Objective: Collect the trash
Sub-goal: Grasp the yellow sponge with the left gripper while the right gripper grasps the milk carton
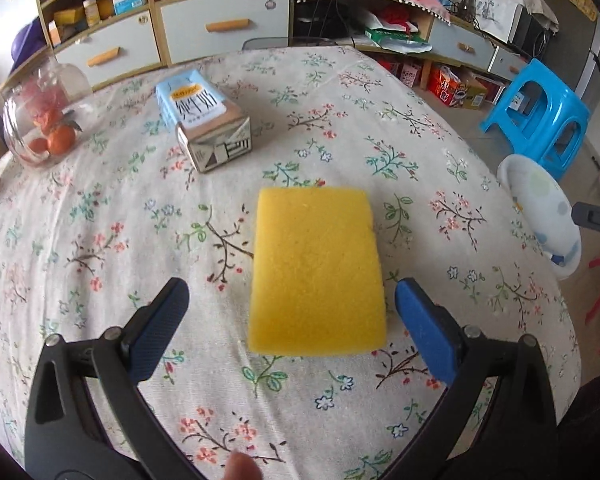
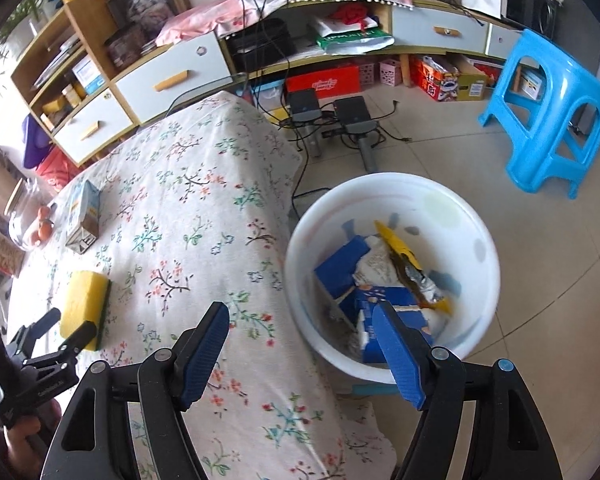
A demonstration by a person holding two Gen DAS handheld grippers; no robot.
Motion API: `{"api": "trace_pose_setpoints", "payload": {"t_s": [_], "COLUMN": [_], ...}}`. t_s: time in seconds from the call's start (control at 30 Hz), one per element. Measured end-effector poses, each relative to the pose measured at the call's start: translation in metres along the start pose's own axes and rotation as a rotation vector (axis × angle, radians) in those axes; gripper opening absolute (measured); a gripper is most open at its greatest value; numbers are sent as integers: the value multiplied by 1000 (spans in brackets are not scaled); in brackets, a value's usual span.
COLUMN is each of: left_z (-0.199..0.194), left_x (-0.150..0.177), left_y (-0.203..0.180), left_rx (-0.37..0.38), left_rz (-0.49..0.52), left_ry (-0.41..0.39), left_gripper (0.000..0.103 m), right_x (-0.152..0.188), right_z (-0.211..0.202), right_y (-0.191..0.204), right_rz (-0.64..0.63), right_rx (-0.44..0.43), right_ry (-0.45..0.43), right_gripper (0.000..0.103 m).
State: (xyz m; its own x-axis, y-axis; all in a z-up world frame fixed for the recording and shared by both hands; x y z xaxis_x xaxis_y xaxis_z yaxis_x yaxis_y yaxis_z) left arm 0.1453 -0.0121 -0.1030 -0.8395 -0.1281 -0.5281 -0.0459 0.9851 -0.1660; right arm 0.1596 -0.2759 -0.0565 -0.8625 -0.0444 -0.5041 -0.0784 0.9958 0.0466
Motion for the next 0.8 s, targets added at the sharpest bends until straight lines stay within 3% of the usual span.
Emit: {"api": "trace_pose_setpoints", "payload": {"t_s": [0.1,0.2,0.23,0.27,0.43,0.8], "left_z": [-1,-4,-5,-7,-24,-74], "left_x": [-1,-1,-1,-1,-7,-19], "left_y": [2,1,0,0,16,102], "left_rx": [11,52,68,99,141,47], "left_rz": [-13,-12,-8,-6,-69,-244], "left_ry": [-12,-12,-11,-2,-1,-103], "left_gripper": [101,78,62,58,55,55], "right_x": [-4,-10,-11,-13,-24,-41], "right_z": [1,-1,-1,-2,2,32], "right_y": [9,19,23,27,50,134], "right_rz": [-15,-30,-33,-36,-49,-170], "right_rx": [1,0,0,0,-15,-26], "right_ry": [-4,-15,-18,-23,-36,-30], "right_gripper": [76,76,76,76,76,76]}}
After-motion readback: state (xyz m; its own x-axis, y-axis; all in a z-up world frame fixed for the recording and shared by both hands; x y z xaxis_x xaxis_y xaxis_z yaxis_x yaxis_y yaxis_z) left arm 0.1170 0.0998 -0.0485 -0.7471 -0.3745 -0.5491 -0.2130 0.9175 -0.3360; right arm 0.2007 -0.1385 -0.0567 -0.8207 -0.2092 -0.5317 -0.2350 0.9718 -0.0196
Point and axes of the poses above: each gripper's, at about its wrist camera, not at the fingertips, and z roughly the way its jaws point, y to its left, x to its underside, the point moved 4 cm from there along z, roughly the way its jaws point, and after that the axes turned 11 degrees about -z, right-handed, at the moved point
